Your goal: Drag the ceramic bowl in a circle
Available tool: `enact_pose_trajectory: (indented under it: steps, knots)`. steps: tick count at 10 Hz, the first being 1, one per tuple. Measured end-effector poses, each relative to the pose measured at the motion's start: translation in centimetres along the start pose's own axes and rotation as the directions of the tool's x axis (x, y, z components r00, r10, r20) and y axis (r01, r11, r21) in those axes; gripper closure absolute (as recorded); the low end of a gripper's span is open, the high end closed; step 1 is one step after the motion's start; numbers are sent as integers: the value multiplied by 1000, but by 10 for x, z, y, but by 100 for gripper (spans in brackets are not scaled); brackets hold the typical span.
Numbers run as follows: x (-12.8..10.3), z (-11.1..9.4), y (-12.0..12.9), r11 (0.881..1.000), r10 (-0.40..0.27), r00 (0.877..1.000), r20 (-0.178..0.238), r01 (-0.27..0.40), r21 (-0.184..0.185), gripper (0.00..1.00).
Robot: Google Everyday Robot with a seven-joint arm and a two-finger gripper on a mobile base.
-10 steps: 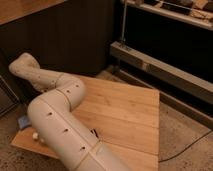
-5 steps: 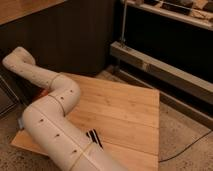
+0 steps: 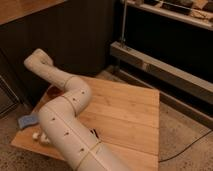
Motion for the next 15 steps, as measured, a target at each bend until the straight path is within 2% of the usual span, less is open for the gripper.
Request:
enact_pose_trajectory:
  steps: [7,8,9,10,11,12,13,14,15]
  knots:
    - [0,0,2,1000,-2,1000,0,2,-1,100]
    - [1,1,-1,1000,9,1000,-1,-9,-7,100]
    - [3,3,-19,998,61,998,-2,-61,-31,100]
    - [8,7,-51,984,156,988,-4,-156,-83,100]
    - [14,7,-89,942,283,959,-4,-279,-184,100]
    - [18,5,-114,906,356,935,-6,-347,-241,100]
    - [25,4,-141,860,425,905,-15,-409,-305,100]
    - [36,6,-167,820,473,881,-30,-452,-350,100]
    - [52,12,-184,807,488,872,-50,-472,-356,100]
